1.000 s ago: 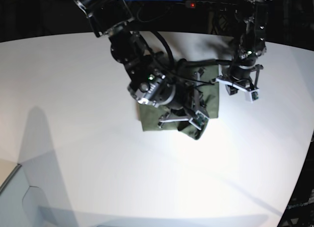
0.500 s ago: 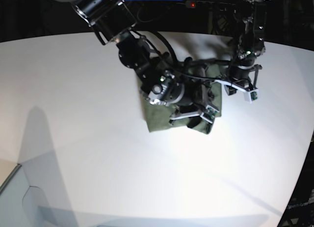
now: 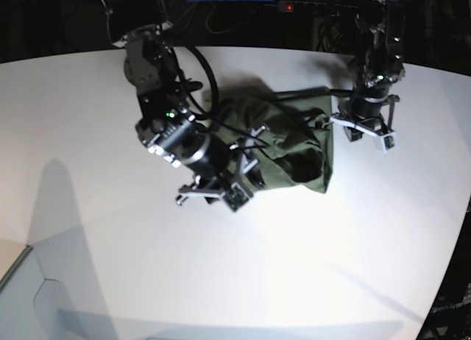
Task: Layout the t-shirt on the table in an organized manner, then fold the t-shirt properly
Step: 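Release the folded end and lift the right gripper away from the shirt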
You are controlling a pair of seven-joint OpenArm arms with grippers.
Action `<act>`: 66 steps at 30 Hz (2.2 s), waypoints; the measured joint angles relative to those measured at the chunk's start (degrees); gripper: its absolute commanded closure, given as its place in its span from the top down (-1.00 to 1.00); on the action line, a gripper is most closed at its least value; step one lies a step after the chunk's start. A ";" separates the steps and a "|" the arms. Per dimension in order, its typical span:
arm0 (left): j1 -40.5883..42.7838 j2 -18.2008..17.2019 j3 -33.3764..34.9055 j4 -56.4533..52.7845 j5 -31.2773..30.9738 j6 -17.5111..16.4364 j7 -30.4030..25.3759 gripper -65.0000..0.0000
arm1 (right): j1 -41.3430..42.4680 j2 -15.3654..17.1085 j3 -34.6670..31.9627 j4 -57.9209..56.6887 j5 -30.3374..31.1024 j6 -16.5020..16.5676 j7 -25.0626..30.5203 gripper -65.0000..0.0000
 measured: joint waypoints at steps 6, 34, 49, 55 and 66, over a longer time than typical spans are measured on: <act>1.46 -0.31 -5.62 7.32 -0.02 0.00 -0.20 -1.00 | -6.25 0.26 2.54 -0.13 0.44 0.00 0.17 -0.60; 5.16 0.35 -21.24 8.98 -0.02 0.02 -0.15 -1.00 | -8.76 2.49 -8.37 -3.91 0.46 -0.02 4.42 -0.60; 5.01 0.50 -20.02 21.53 -14.99 -0.44 11.91 -1.00 | -9.35 -1.16 -12.85 -15.10 0.28 -0.07 14.45 -0.60; 5.03 1.55 -20.06 23.06 -21.75 -0.46 13.92 -1.00 | -12.85 0.39 -6.62 -4.42 0.46 -0.04 15.43 -0.60; -2.08 3.06 -2.64 18.51 -14.84 -0.07 12.83 -1.00 | -16.59 2.16 -0.66 -3.54 0.46 -0.07 14.69 -0.60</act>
